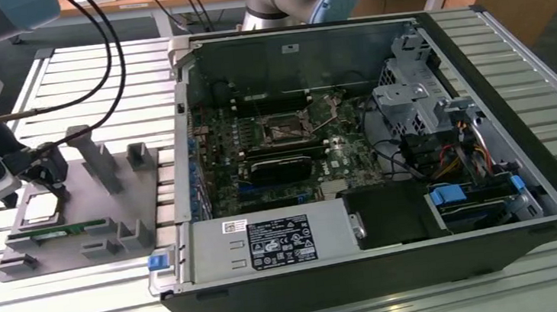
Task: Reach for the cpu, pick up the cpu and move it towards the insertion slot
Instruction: 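Pick up the cpu and move it towards the insertion slot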
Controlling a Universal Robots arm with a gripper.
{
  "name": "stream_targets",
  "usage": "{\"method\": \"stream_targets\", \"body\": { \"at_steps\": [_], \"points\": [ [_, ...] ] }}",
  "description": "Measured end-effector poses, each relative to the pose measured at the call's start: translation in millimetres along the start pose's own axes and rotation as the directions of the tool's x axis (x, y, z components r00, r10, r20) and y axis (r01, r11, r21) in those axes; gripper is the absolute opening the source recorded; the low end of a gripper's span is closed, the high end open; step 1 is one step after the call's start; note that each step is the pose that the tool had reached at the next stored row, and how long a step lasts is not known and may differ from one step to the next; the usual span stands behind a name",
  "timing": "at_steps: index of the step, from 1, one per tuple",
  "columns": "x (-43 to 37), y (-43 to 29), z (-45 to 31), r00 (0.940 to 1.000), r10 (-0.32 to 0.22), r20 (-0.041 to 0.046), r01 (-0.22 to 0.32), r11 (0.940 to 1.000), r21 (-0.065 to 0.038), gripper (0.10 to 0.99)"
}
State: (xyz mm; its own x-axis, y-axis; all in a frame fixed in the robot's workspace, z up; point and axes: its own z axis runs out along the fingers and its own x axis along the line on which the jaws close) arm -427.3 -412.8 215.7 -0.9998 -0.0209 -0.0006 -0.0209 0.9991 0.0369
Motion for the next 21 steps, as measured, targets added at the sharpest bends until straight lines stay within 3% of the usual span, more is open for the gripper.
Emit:
{"method": "stream_targets", "body": {
  "at_steps": [21],
  "points": [
    [1.6,-0.5,14.7,1.0,0.0,0.0001,0.0,1.0,0.0,0.722]
  ]
}}
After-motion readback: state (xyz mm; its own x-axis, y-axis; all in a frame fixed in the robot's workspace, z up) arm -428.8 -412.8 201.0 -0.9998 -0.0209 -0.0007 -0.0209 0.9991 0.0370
